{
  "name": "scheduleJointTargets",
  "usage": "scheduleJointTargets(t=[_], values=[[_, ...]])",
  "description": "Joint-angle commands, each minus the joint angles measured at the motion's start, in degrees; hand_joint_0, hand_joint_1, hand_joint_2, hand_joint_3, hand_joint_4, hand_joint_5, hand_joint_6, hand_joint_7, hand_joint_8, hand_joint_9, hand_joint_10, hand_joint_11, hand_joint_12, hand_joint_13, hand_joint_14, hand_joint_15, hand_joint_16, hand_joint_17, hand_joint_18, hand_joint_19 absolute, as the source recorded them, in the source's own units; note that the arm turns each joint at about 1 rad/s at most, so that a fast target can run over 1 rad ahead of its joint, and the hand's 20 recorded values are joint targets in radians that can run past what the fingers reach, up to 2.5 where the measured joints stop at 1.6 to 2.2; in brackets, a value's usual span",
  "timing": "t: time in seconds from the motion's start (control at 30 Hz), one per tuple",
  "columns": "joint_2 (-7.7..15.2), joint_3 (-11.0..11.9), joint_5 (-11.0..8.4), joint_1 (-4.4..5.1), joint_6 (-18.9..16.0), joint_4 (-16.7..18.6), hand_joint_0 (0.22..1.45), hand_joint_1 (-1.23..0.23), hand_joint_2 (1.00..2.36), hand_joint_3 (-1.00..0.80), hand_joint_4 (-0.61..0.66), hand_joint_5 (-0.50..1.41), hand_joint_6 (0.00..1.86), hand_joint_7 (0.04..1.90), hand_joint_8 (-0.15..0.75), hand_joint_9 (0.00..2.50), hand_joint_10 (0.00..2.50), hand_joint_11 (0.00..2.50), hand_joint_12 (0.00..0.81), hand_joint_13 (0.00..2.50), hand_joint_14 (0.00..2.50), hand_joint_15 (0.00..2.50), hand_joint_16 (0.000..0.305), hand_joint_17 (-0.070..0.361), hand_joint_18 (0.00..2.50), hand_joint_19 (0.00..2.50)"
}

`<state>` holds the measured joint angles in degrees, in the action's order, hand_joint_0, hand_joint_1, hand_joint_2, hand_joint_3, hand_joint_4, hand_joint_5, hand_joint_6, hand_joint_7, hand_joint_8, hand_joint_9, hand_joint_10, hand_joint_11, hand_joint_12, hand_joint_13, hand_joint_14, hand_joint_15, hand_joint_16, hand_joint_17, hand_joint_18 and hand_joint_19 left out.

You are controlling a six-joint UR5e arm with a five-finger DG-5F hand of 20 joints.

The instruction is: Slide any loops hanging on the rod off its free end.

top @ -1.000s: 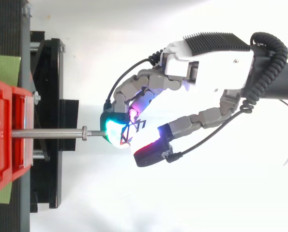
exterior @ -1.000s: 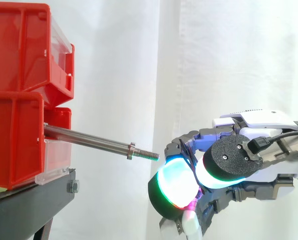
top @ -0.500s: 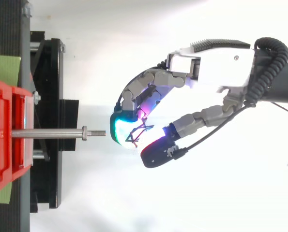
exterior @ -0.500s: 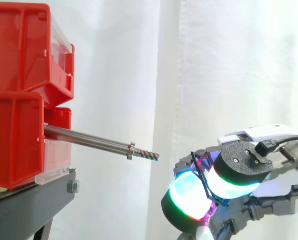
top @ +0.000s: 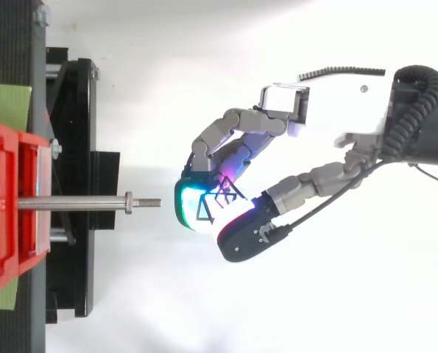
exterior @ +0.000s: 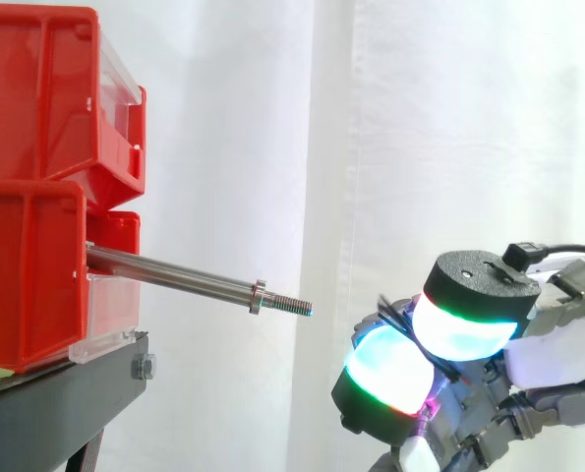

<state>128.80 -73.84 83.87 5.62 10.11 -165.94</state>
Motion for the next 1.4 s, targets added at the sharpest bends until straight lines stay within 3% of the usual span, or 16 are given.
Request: scheduleJointTargets(t=[0.0, 0.43, 0.73, 0.8, 0.97, 1.37], values=[[-0.04, 0.10, -0.11, 0.09, -2.99, -1.75, 0.64, -0.66, 1.00, -0.46, 0.07, -0.15, 0.93, 0.93, 0.260, 0.83, 0.01, 0.27, 0.323, 0.62, 0.01, 0.18, 0.042, 0.094, 0.60, 0.41], [-0.39, 0.19, 0.33, 0.53, -7.39, -5.01, 0.68, -0.79, 1.01, -0.39, 0.00, -0.15, 0.94, 0.90, 0.255, 0.82, 0.01, 0.28, 0.324, 0.63, 0.01, 0.17, 0.042, 0.095, 0.64, 0.38], [-0.39, 0.63, 0.33, 0.44, -7.39, -5.36, 0.71, -0.84, 1.00, -0.48, -0.02, -0.15, 0.94, 0.88, 0.247, 0.81, 0.01, 0.29, 0.319, 0.64, 0.01, 0.17, 0.042, 0.094, 0.67, 0.37], [-0.39, 0.72, 0.33, 0.36, -7.48, -6.06, 0.68, -0.82, 1.00, -0.48, 0.00, -0.15, 0.93, 0.90, 0.251, 0.82, 0.01, 0.29, 0.318, 0.65, 0.01, 0.17, 0.042, 0.094, 0.67, 0.38], [-1.01, 0.72, 0.41, 0.36, -7.56, -11.69, 0.65, -0.75, 1.00, -0.46, 0.04, -0.14, 0.93, 0.93, 0.260, 0.86, 0.01, 0.27, 0.320, 0.65, 0.01, 0.18, 0.042, 0.094, 0.67, 0.40], [-1.36, 0.63, 0.41, 0.09, -8.97, -15.90, 0.60, -0.63, 1.00, -0.48, 0.07, -0.13, 0.92, 0.93, 0.268, 0.88, 0.01, 0.28, 0.323, 0.66, 0.01, 0.19, 0.042, 0.096, 0.65, 0.43]])
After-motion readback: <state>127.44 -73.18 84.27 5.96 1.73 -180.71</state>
